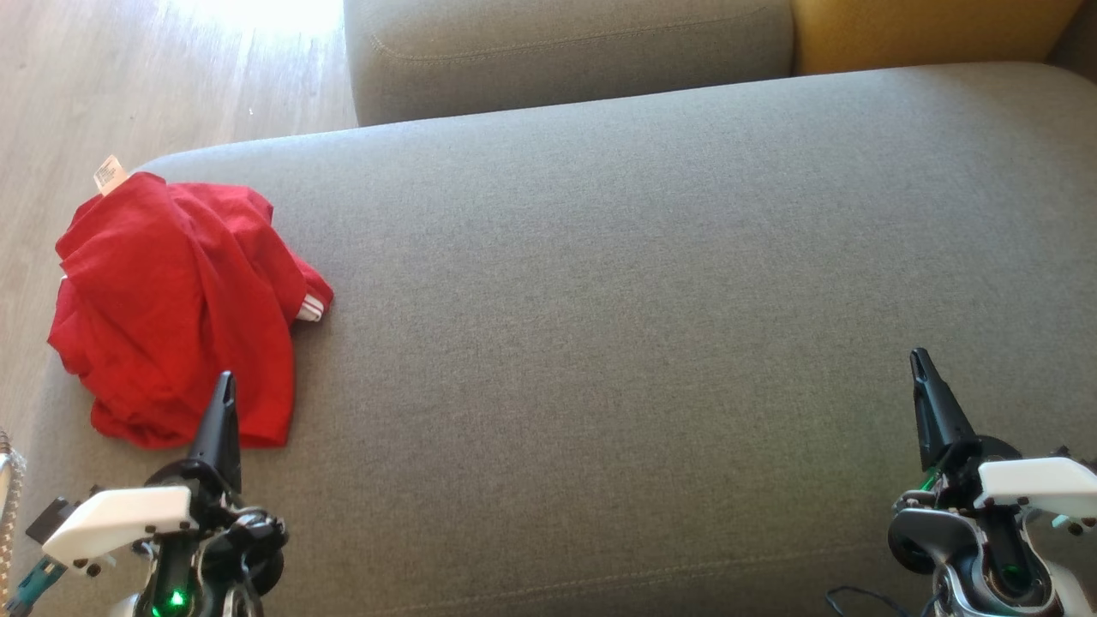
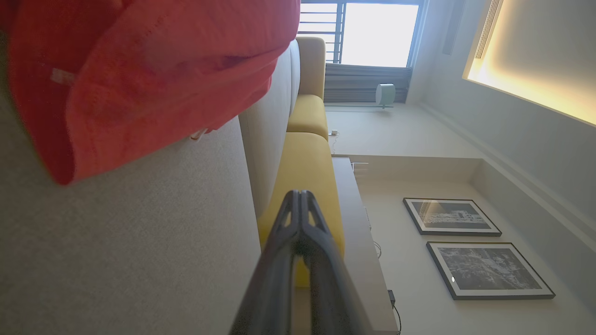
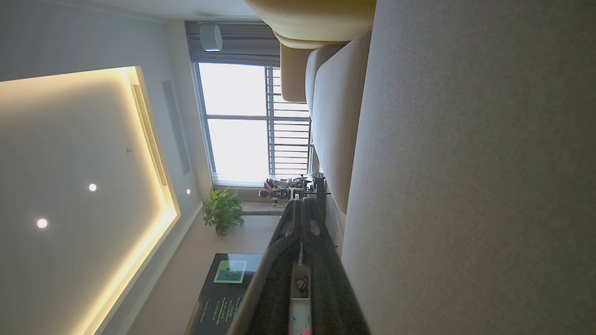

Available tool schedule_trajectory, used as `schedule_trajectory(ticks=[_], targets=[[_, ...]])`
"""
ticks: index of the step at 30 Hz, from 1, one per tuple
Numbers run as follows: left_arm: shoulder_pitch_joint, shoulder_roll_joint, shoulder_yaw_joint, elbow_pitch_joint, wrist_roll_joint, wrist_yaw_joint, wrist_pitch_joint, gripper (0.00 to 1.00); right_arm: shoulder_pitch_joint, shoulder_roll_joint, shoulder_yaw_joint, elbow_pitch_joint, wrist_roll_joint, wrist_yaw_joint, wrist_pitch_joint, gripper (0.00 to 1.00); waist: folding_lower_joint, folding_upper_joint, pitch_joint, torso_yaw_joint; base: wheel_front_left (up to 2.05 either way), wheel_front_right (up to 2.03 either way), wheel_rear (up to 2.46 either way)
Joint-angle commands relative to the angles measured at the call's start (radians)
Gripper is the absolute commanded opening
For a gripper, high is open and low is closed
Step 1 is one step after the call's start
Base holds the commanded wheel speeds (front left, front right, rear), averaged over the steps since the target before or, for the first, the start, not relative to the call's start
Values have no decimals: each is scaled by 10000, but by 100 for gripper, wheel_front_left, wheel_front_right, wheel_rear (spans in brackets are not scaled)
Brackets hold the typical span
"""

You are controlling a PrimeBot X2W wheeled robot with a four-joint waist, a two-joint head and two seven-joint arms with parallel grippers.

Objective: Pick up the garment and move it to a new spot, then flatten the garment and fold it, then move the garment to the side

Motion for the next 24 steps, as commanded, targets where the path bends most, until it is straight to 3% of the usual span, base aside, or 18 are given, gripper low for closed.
schedule_trajectory(ticks=[1,24], targets=[[-517,95,345,-295,116,-75,75,0,-359,1,185,-322,-26,0,27,0,0,0,0,0,0,0,0],[-517,95,345,-295,116,-75,75,0,-359,1,185,-322,-26,0,27,0,0,0,0,0,0,0,0]])
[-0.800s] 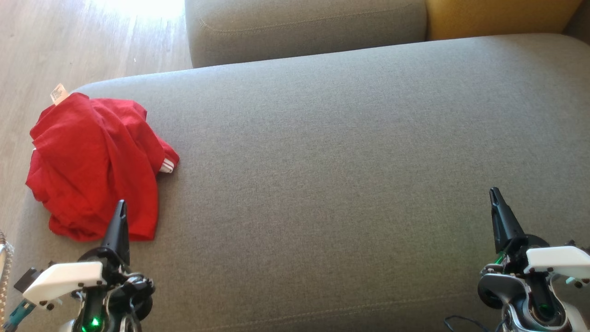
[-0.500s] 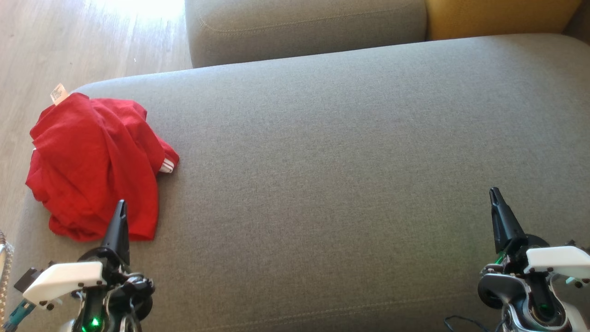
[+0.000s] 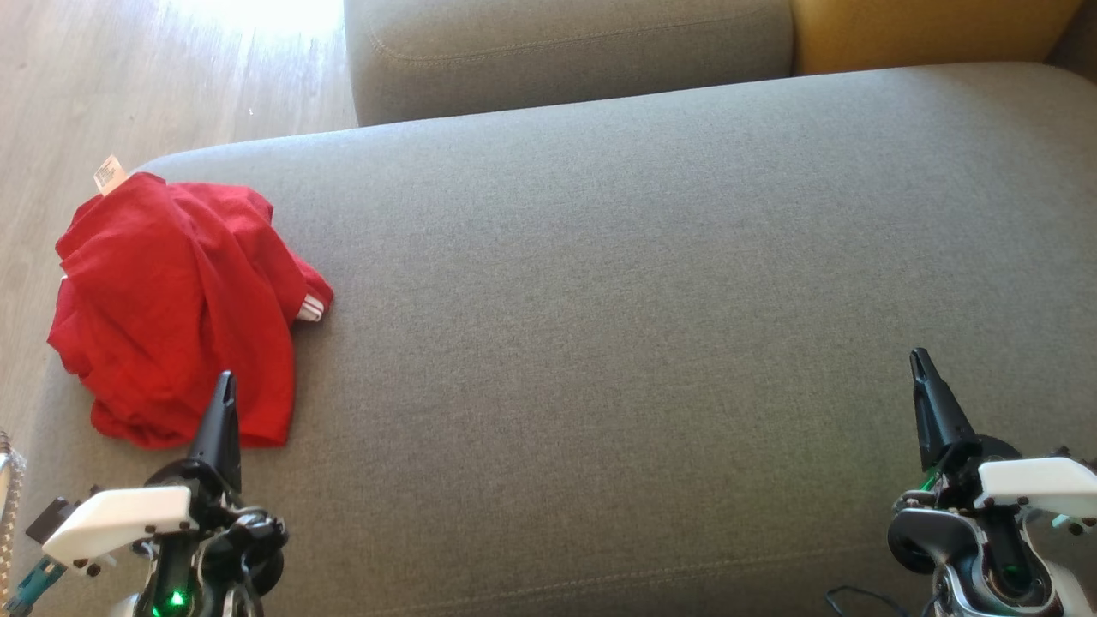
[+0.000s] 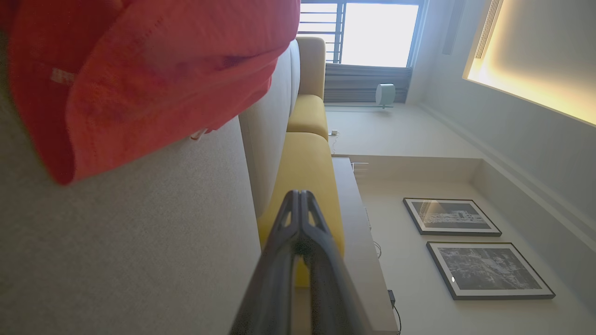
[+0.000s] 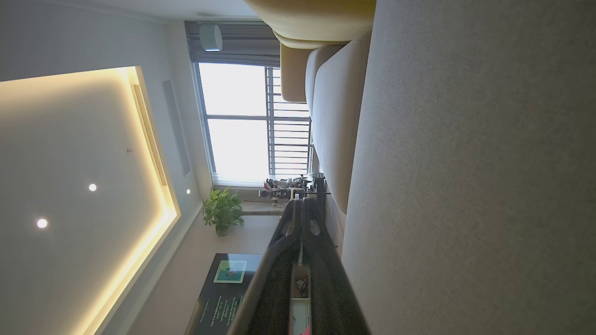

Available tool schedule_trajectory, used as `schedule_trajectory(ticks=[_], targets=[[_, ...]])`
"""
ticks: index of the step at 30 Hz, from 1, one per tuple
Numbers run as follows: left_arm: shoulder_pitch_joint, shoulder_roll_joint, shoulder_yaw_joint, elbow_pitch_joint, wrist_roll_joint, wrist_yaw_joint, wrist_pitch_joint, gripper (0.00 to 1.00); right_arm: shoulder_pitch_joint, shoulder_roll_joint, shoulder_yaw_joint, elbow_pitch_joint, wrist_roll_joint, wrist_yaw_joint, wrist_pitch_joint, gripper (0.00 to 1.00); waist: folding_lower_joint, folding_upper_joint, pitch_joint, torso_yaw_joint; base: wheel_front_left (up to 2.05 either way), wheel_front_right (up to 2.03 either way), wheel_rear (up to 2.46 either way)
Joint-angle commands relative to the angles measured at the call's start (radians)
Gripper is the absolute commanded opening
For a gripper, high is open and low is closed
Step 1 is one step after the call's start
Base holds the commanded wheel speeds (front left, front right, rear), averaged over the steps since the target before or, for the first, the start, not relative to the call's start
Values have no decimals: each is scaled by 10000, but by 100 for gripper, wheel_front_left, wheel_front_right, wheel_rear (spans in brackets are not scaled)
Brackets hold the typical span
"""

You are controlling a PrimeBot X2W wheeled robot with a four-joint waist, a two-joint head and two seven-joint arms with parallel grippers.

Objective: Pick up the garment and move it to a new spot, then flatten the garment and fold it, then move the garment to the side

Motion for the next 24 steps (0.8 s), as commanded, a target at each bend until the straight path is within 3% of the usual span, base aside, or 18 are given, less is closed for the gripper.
schedule_trajectory(ticks=[1,15,16,24], targets=[[-517,95,345,-295,116,-75,75,0,-359,1,185,-322,-26,0,27,0,0,0,0,0,0,0,0],[-517,95,345,-295,116,-75,75,0,-359,1,185,-322,-26,0,27,0,0,0,0,0,0,0,0],[5,-4,-8,33,-3,6,-8,100,3,0,8,34,-1,0,-4,100,0,0,0,0,0,0,0],[205,-47,-90,279,46,9,-178,100,146,6,128,309,-111,0,-167,100,0,0,8,-4,0,0,0]])
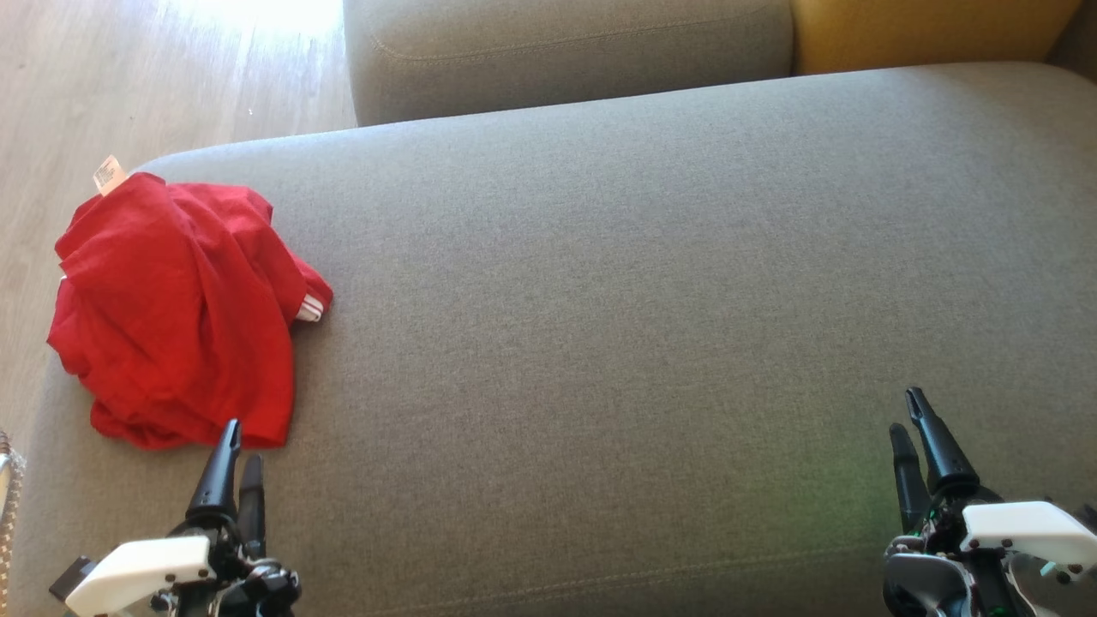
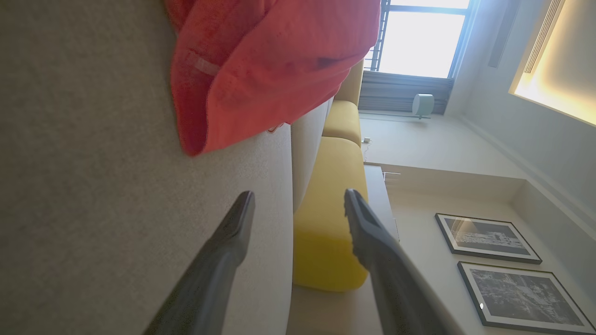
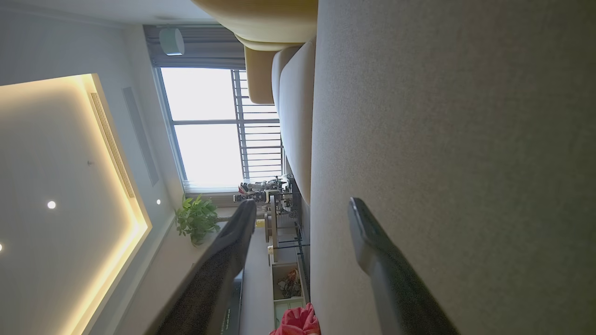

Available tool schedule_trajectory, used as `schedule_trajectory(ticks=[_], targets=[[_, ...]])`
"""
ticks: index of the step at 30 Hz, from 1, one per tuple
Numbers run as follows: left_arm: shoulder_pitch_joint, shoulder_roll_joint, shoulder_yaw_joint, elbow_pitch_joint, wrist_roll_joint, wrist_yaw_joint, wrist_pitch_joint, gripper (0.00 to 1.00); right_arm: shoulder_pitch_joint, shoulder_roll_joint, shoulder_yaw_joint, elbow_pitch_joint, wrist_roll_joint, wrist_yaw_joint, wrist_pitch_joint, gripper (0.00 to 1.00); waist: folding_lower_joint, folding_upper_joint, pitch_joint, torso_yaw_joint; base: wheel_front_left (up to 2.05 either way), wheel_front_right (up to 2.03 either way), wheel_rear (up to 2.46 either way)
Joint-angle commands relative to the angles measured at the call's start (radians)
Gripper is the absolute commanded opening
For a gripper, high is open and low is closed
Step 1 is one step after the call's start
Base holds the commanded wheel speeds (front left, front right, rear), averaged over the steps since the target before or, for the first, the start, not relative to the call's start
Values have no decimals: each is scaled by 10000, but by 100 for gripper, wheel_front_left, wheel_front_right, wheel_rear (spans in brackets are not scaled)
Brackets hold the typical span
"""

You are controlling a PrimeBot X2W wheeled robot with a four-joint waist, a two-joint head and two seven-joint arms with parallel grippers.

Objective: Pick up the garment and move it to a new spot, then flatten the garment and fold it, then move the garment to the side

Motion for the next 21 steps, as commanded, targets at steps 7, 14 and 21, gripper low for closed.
schedule_trajectory(ticks=[7,14,21], targets=[[-537,92,-105,-502,199,-36,-252,100,-433,-27,55,-501,-339,0,-306,100,0,0,20,9,0,0,0],[-619,101,11,-682,583,-41,-485,100,-544,-28,-61,-689,-1065,0,-543,100,0,0,43,28,0,0,0],[-722,109,152,-986,968,-46,-690,100,-632,-28,-155,-1055,-1901,0,-751,100,0,0,79,56,0,0,0]])
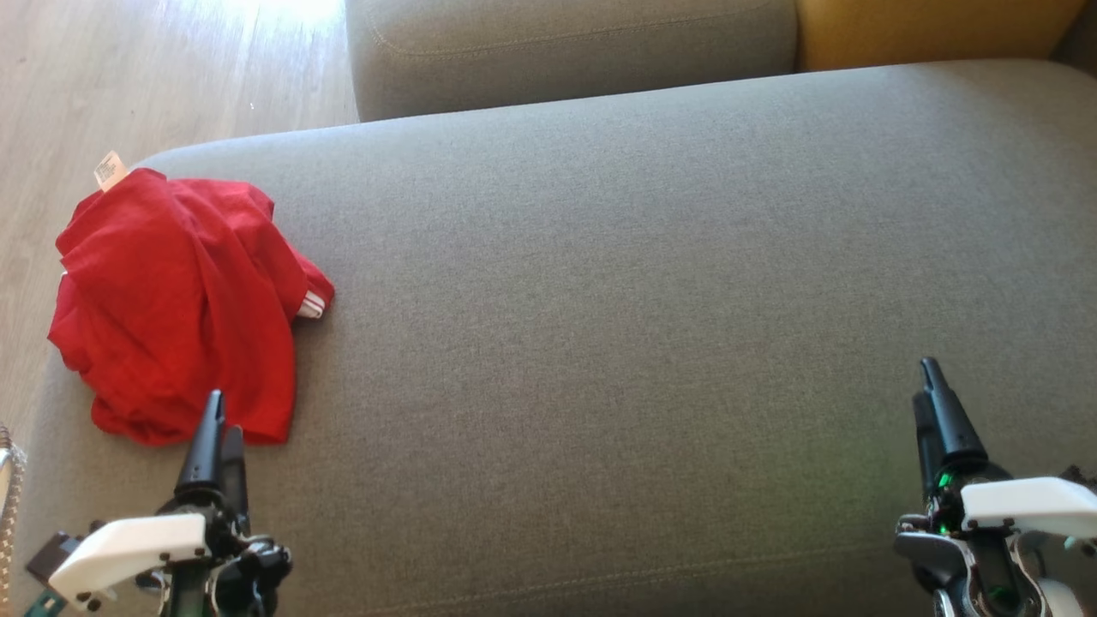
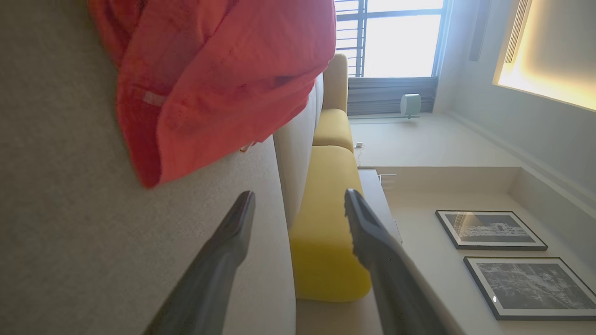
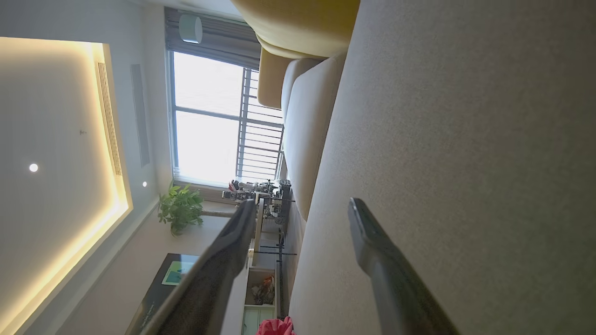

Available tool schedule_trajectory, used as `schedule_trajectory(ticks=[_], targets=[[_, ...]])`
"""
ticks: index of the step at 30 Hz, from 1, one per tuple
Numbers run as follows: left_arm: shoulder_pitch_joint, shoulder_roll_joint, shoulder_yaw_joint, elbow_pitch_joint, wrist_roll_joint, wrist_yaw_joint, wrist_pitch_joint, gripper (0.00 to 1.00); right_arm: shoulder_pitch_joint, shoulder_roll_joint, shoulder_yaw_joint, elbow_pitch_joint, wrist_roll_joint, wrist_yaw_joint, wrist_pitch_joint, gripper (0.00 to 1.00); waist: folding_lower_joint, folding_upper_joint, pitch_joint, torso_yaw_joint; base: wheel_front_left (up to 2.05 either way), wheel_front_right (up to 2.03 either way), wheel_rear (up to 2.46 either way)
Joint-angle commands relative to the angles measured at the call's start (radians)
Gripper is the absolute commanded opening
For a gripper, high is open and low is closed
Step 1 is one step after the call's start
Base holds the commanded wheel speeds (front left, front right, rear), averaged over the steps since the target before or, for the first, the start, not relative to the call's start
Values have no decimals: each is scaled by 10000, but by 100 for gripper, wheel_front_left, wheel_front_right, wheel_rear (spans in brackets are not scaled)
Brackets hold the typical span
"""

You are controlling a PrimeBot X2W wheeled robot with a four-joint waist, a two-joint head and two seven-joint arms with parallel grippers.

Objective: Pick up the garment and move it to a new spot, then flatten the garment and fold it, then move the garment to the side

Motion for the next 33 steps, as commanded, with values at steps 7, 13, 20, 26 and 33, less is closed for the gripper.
schedule_trajectory(ticks=[7,13,20,26,33], targets=[[-680,116,515,-861,717,-49,-281,100,-620,-32,-71,-959,-1518,0,-308,100,0,0,80,29,0,0,0],[-833,122,633,-1344,1464,9,-427,100,-741,-32,96,-1407,-2754,0,-456,100,0,0,151,51,0,0,0],[-1007,130,568,-2285,2534,337,-632,100,-887,-32,416,-1931,-4319,0,-665,100,0,0,186,88,0,0,0],[-1052,137,126,-3010,3945,663,-807,100,-1026,-162,692,-2387,-5573,0,-842,100,0,0,206,107,0,0,0],[-1135,145,-597,-3597,5670,984,-1012,100,-1180,-273,1029,-2838,-6848,0,-1050,100,0,0,230,109,0,0,0]])
